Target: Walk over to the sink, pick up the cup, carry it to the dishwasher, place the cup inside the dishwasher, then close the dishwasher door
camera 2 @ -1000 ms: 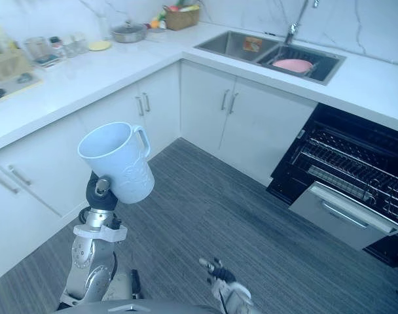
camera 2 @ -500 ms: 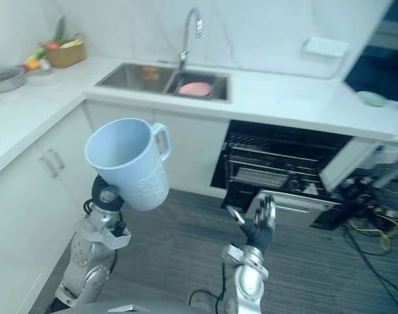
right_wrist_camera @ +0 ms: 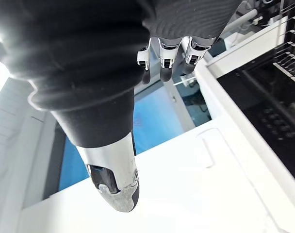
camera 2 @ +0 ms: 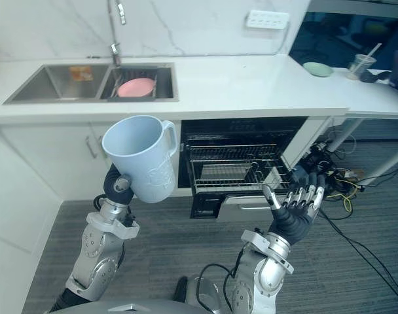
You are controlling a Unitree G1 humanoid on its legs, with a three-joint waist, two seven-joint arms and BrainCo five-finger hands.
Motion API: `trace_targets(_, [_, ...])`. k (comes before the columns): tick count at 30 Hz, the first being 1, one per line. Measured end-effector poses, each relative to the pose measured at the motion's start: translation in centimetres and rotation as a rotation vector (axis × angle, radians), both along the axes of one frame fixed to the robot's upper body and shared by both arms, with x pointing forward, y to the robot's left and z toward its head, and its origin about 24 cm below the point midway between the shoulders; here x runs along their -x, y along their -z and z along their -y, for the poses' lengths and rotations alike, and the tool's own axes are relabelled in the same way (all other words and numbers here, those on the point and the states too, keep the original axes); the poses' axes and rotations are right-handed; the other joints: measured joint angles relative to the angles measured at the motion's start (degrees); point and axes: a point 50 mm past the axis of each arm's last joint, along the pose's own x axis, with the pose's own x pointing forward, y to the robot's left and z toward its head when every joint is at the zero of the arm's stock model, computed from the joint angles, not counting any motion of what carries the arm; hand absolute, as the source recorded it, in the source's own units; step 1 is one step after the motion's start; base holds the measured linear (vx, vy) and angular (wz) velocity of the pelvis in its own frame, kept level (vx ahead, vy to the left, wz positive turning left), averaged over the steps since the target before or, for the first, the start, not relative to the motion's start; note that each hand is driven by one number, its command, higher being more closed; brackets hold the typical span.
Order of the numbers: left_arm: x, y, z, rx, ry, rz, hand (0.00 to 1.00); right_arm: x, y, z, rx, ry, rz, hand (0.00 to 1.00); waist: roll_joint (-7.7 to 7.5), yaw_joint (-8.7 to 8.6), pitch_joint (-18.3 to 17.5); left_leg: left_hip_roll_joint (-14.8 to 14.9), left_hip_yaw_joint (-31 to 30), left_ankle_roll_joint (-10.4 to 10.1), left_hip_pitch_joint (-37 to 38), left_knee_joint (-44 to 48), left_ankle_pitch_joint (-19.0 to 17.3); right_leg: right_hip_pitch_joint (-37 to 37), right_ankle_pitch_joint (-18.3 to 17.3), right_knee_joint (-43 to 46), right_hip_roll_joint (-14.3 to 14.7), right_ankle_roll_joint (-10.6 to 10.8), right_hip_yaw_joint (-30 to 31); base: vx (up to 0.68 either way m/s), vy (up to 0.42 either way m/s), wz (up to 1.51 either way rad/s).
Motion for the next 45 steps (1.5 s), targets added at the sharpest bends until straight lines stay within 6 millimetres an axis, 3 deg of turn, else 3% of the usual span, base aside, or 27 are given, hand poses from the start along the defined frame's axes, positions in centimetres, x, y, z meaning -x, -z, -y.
trace_targets(1, [0.3,0.1,0.0,0.000,0.008,0.000,1.00,0.4,-0.5,0.4,0.012,0.022,0.022,0.00,0.29,0.03,-0.1,3.6,-2.6,0.4,-4.3,11.5,4.4,2.2,-0.3,-1.8,1.1,0.1,0.0,0.31,-0.096,-0.71])
trace_targets(2, [0.5,0.6,0.0,0.007,0.004,-0.028,1.00,0.8,-1.3,0.8,0.034,0.037,0.054,0.00,0.75,-0.01,-0.4,7.2,-9.5,-0.8,-12.3,26.5,14.2,4.6,-0.6,-4.2,3.1,-0.3,0.7,0.26,-0.079,-0.61])
trace_targets(3, [0.6,0.7,0.0,0.010,0.002,-0.038,1.00,0.9,-1.5,0.9,0.040,0.039,0.061,0.00,0.79,-0.03,-0.3,7.8,-10.8,-1.4,-14.0,29.2,14.6,5.1,-0.7,-4.5,3.6,-0.4,1.3,0.33,-0.069,-0.59])
trace_targets(4, [1.0,1.4,0.0,0.016,-0.003,-0.076,1.00,1.1,-2.0,0.8,0.057,0.033,0.087,0.00,1.63,-0.08,-0.3,9.3,-13.5,-1.4,-19.3,37.5,13.5,7.5,-0.8,-6.5,5.3,-0.6,2.9,0.29,-0.038,-0.58])
trace_targets(6, [1.7,2.5,-0.4,0.006,-0.014,-0.123,1.00,1.1,-2.0,0.7,0.077,0.003,0.089,0.00,1.35,0.21,-0.4,9.2,-13.3,0.0,-24.9,40.3,8.9,11.7,-0.7,-10.1,5.8,-0.3,4.8,0.33,-0.042,-0.63])
trace_targets(9, [2.2,3.1,-0.7,-0.001,-0.031,-0.146,1.00,0.8,-2.2,0.6,0.118,-0.059,0.105,0.00,1.33,2.32,-0.7,6.7,-10.0,0.9,-29.0,24.9,3.0,15.1,0.1,-14.2,5.5,1.3,9.9,0.30,0.015,-0.89])
trace_targets(10, [2.3,3.2,-0.8,-0.003,-0.034,-0.150,1.00,0.7,-2.3,0.5,0.129,-0.096,0.118,0.00,1.18,2.66,-0.8,4.0,-10.5,0.6,-28.8,13.9,1.9,15.7,0.5,-14.8,4.9,1.5,12.2,0.34,0.117,-0.99])
trace_targets(12, [2.2,3.2,-1.2,-0.010,-0.047,-0.148,1.00,0.2,-2.6,0.3,0.146,-0.192,0.148,0.00,0.86,2.72,-1.5,-1.8,-15.7,-0.3,-27.5,-6.9,4.4,15.5,-0.2,-14.6,3.4,3.2,16.8,0.42,0.195,-1.10])
trace_targets(14, [2.1,3.3,-1.6,-0.010,-0.073,-0.155,1.00,-0.4,-2.9,-0.2,0.169,-0.283,0.159,0.00,0.84,3.13,-1.5,-3.9,-19.9,-0.5,-27.2,-15.2,8.6,15.8,-1.2,-14.5,2.5,5.3,21.2,0.38,0.281,-1.14])
trace_targets(15, [2.1,3.3,-1.7,-0.015,-0.077,-0.160,1.00,-0.6,-2.7,-0.5,0.183,-0.329,0.144,0.00,1.07,3.50,-1.6,-3.8,-20.5,-1.0,-27.3,-16.5,13.1,16.8,-2.3,-14.4,2.2,7.1,23.7,0.37,0.329,-1.02])
trace_targets(16, [2.2,3.4,-1.7,-0.016,-0.077,-0.162,1.00,-0.7,-2.6,-0.7,0.186,-0.350,0.131,0.00,1.04,3.77,-1.8,-3.9,-20.8,-3.3,-27.0,-15.4,15.4,17.6,-2.9,-14.4,2.0,8.1,25.2,0.38,0.348,-0.84])
trace_targets(18, [2.0,3.1,-2.4,-0.057,-0.084,-0.136,1.00,-1.1,-2.2,-1.8,0.143,-0.427,0.125,0.00,-2.86,3.09,-4.2,-6.6,-17.5,-0.9,-27.4,-10.9,11.0,17.3,-2.5,-15.2,-2.3,11.5,28.7,0.37,0.371,-0.49])
trace_targets(20, [1.6,2.4,-2.9,-0.056,-0.101,-0.096,1.00,-1.3,-2.2,-2.0,0.152,-0.455,0.126,0.00,-4.61,3.19,-4.2,-7.5,-16.2,0.3,-28.0,-9.1,9.1,17.4,-0.4,-16.4,-3.7,13.0,29.8,0.25,0.339,-0.24])
trace_targets(22, [1.3,2.0,-2.9,-0.058,-0.102,-0.075,1.00,-1.3,-2.1,-1.7,0.133,-0.454,0.115,0.00,-4.84,2.91,-4.4,-8.8,-16.3,1.3,-27.4,-9.1,7.1,17.5,1.6,-15.8,-4.5,13.6,29.7,0.15,0.309,0.03])
trace_targets(24, [1.1,1.8,-2.7,-0.064,-0.085,-0.060,1.00,-1.2,-1.7,-1.4,0.106,-0.438,0.104,0.00,-4.77,2.39,-4.3,-10.5,-16.3,2.4,-26.2,-10.2,5.9,15.0,1.7,-9.4,-5.7,13.7,29.6,0.09,0.278,0.08])
trace_targets(26, [1.0,1.8,-2.9,-0.079,-0.088,-0.054,1.00,-1.3,-1.3,-1.6,0.076,-0.440,0.093,0.00,-4.29,1.92,-3.7,-12.0,-14.5,3.5,-23.4,-11.7,4.5,6.6,3.8,7.4,-7.8,12.0,26.7,0.07,0.207,-0.32])
trace_targets(27, [0.9,1.9,-3.3,-0.097,-0.112,-0.057,1.00,-1.8,-0.8,-1.8,0.059,-0.458,0.073,0.00,-3.33,1.83,-3.1,-12.2,-12.8,4.4,-21.4,-12.4,4.4,4.2,4.9,12.3,-9.6,11.5,23.9,0.08,0.201,-0.54])
trace_targets(28, [0.8,1.9,-3.6,-0.109,-0.129,-0.056,1.00,-2.1,-0.4,-2.0,0.049,-0.469,0.058,0.00,-3.30,1.76,-3.1,-12.1,-11.9,4.6,-20.6,-12.6,4.3,3.6,4.5,12.7,-10.0,11.6,22.6,0.06,0.205,-0.68])
trace_targets(30, [0.7,1.9,-4.2,-0.133,-0.179,-0.057,1.00,-2.7,0.3,-2.5,0.035,-0.503,0.025,0.00,-3.58,1.22,-3.3,-11.7,-9.9,4.7,-19.6,-13.5,4.0,2.9,3.6,9.4,-9.4,11.9,18.6,0.03,0.114,-0.52])
trace_targets(32, [0.5,2.1,-4.6,-0.148,-0.205,-0.069,1.00,-2.9,0.4,-2.8,0.055,-0.515,0.008,0.00,-4.54,0.83,-3.7,-11.7,-8.2,4.6,-20.0,-13.3,4.1,2.6,5.4,-2.8,-7.3,10.4,15.4,0.11,0.026,-0.43])
trace_targets(34, [0.4,2.3,-4.6,-0.165,-0.230,-0.079,1.00,-3.1,0.4,-2.7,0.060,-0.523,0.007,0.00,-4.80,0.88,-4.0,-11.6,-8.7,4.0,-21.3,-11.9,3.7,6.0,6.9,-12.3,-5.6,10.9,15.9,0.08,-0.049,-0.50])
trace_targets(37, [-0.3,2.2,-4.3,-0.186,-0.256,-0.082,1.00,-3.8,-0.5,-2.7,0.056,-0.552,0.065,0.00,-3.37,1.27,-3.1,-11.5,-10.4,3.4,-22.3,-12.0,3.3,9.1,11.2,-22.8,-4.4,11.4,16.4,0.01,-0.042,-0.41])
trace_targets(45, [-0.7,2.5,-3.8,-0.288,-0.455,-0.092,1.00,-4.6,-0.7,-4.7,-0.061,-0.723,0.127,0.00,-4.20,1.80,-3.0,-12.0,-11.4,3.7,-21.0,-14.5,3.2,10.4,12.9,-25.9,-3.6,11.1,17.3,-0.03,-0.012,-0.08])
